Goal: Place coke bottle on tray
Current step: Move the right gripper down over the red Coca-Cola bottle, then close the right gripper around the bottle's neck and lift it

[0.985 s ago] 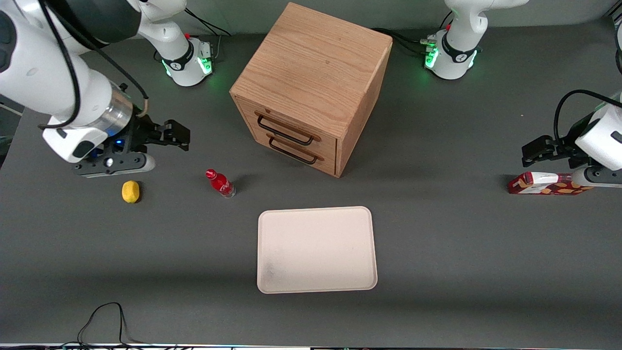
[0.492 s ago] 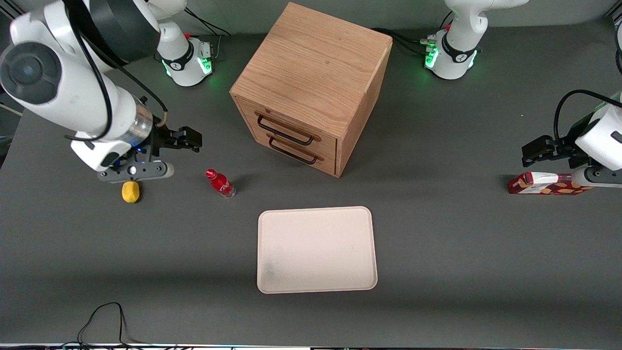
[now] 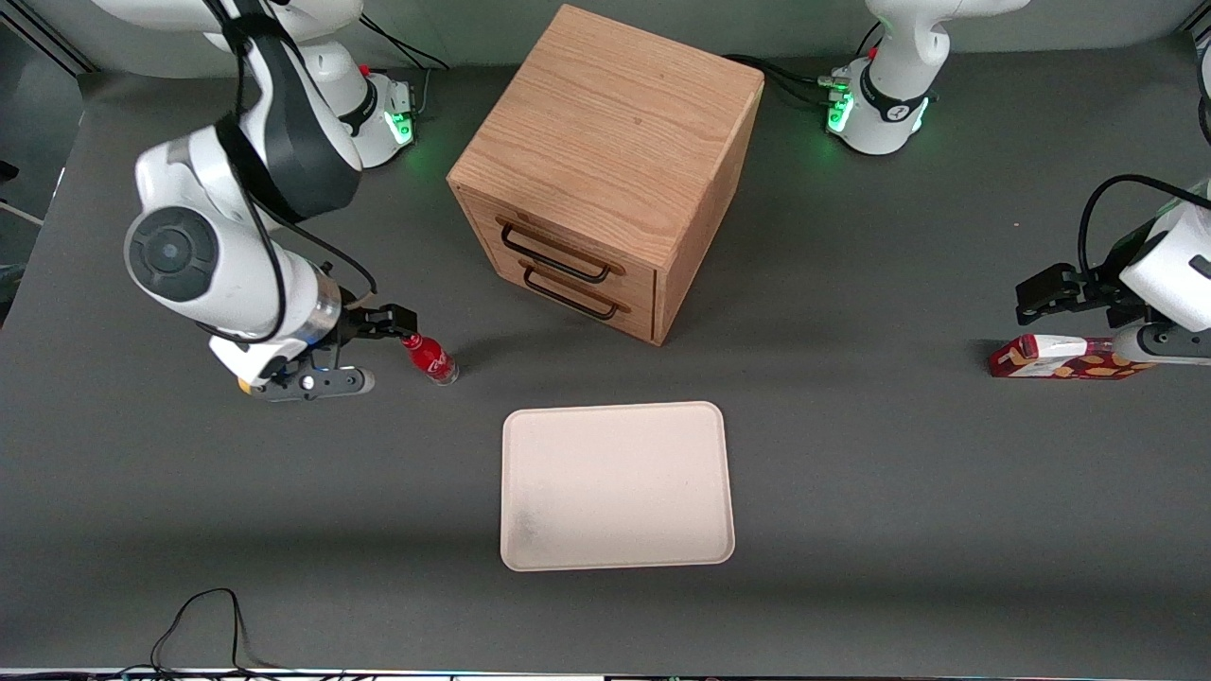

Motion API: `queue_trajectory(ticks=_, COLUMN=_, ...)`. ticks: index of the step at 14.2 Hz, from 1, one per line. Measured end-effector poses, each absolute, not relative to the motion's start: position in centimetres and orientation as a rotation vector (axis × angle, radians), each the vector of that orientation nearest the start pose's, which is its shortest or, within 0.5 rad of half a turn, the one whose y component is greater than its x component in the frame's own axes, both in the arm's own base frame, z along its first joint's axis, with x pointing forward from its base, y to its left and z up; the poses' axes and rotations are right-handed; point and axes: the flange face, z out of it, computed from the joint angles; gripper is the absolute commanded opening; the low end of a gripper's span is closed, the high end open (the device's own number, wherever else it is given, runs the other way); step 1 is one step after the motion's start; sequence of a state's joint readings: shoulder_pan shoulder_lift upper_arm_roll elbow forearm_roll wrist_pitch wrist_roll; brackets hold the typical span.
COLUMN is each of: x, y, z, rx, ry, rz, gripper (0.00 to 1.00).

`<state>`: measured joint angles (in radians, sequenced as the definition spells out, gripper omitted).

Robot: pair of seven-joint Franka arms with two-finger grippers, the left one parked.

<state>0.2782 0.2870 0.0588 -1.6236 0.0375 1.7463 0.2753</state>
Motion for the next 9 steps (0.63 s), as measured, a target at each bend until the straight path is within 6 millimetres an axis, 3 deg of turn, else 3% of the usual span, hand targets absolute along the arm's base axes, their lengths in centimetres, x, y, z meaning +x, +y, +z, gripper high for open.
queue_trajectory(ticks=4, x=58.2, y=20.4, z=38.9, rx=-3.127, ry=-0.074, rz=0.247, gripper=1.00)
queue_trajectory(ticks=9, x=56.5, y=19.9, z=35.2, rx=-3.124, ry=-0.071, rz=0.193, gripper=0.99)
